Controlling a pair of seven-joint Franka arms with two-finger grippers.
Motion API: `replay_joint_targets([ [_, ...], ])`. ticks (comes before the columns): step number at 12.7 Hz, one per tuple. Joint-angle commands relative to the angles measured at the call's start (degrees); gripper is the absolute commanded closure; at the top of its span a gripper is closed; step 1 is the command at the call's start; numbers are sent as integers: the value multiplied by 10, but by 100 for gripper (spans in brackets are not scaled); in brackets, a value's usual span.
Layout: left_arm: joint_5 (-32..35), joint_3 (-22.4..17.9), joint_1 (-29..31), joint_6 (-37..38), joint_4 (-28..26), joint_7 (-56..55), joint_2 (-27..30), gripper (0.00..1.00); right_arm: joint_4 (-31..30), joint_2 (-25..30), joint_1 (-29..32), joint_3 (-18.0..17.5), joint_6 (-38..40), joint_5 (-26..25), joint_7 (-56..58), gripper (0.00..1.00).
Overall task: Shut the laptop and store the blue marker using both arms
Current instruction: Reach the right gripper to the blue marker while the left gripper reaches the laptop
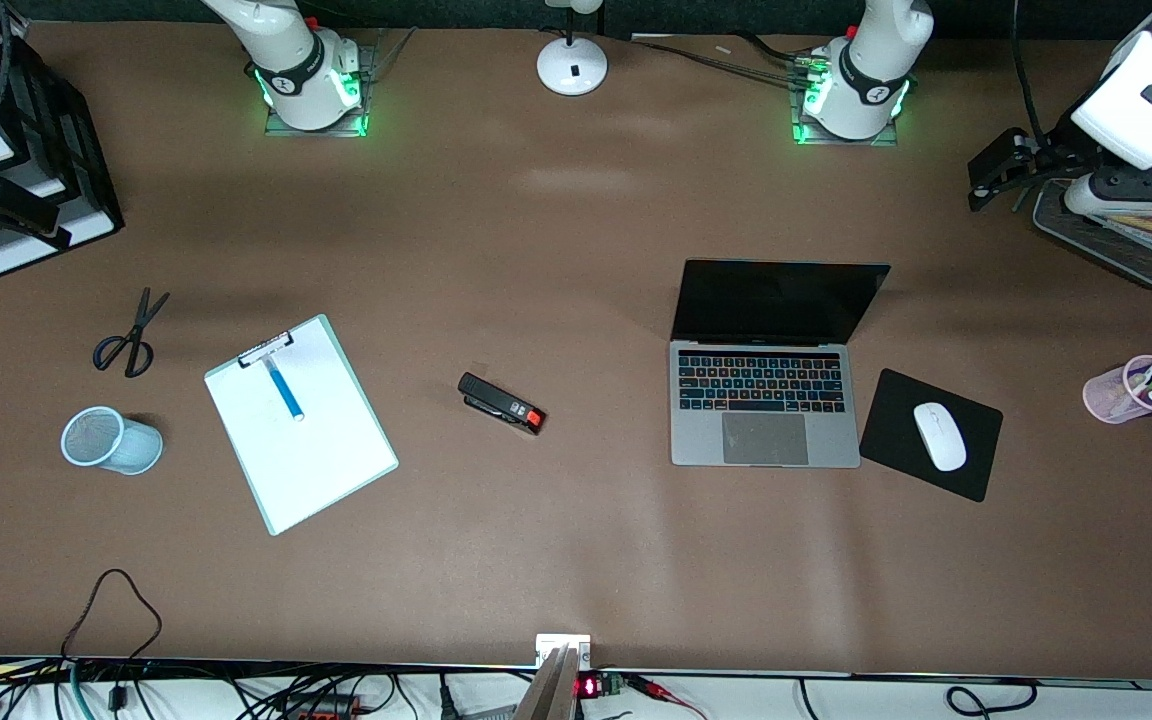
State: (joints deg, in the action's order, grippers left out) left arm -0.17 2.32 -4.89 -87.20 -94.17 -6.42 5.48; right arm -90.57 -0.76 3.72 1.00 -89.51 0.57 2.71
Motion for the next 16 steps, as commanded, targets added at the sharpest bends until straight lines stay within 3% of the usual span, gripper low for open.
replay_joint_targets([
  [1,7,4,5,13,19,13,-6,0,2,6,6,-7,10,-7,7,0],
  [6,7,4,4,13,19,14,-7,0,2,2,6,-7,10,-7,7,0],
  [11,7,4,1,37,50,11,-42,0,3,-65,-1,-8,-5,-6,7,0],
  [14,3,6,-6,50,36,14,-60,0,7,-102,-13,-8,-23,0,8,0],
  [16,0,25,-10,43,-6,-3,-62,0,7,-137,-27,-8,-63,-1,8,0],
])
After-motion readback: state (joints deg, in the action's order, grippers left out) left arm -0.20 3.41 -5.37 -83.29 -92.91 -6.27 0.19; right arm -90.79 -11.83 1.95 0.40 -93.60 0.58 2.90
